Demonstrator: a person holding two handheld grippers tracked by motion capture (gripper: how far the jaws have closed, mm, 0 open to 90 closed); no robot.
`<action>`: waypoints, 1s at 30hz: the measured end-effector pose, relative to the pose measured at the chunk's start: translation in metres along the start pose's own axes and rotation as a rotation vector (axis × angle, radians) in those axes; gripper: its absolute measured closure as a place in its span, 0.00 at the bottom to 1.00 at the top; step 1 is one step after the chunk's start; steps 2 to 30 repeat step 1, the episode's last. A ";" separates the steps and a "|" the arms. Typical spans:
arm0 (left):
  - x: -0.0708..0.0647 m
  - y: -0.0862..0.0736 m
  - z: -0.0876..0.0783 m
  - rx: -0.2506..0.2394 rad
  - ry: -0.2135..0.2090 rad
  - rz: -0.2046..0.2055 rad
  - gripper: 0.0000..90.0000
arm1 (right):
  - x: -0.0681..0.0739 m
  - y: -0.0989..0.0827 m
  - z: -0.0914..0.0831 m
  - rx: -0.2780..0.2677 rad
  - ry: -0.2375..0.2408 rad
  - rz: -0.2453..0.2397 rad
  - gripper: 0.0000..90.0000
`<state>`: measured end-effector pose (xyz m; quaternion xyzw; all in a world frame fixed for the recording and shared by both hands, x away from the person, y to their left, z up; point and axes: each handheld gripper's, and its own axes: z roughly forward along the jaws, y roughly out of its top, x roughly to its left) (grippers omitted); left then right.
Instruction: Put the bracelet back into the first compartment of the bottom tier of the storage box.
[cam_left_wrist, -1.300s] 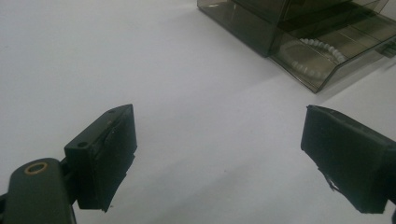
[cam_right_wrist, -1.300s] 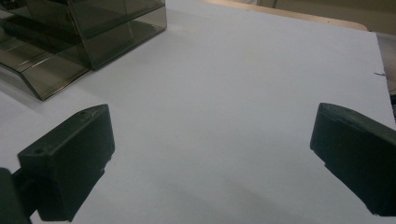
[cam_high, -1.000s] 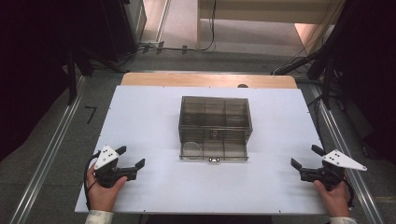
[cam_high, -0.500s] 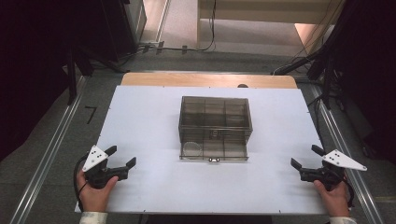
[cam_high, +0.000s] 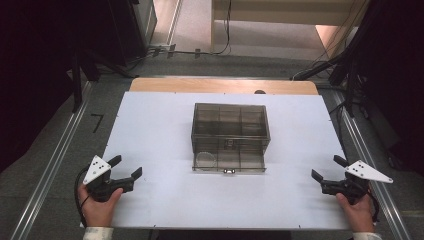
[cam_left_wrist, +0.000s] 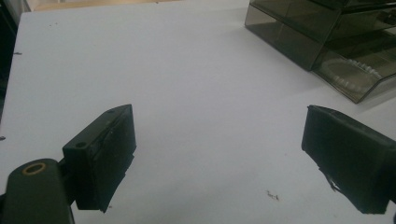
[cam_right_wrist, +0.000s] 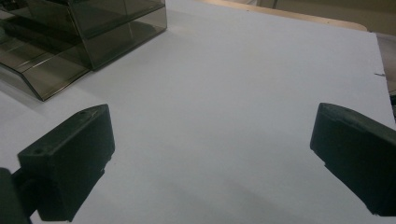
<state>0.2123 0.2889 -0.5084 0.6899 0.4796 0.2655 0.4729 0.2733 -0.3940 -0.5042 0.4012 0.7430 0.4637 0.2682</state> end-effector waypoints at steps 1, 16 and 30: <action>0.000 0.000 0.000 0.000 -0.003 -0.001 0.12 | 0.000 0.000 0.000 0.000 0.000 0.000 0.00; 0.000 0.000 0.000 0.000 -0.003 -0.001 0.12 | 0.000 0.000 0.000 0.000 0.000 0.000 0.00; 0.000 0.000 0.000 0.000 -0.003 -0.001 0.12 | 0.000 0.000 0.000 0.000 0.000 0.000 0.00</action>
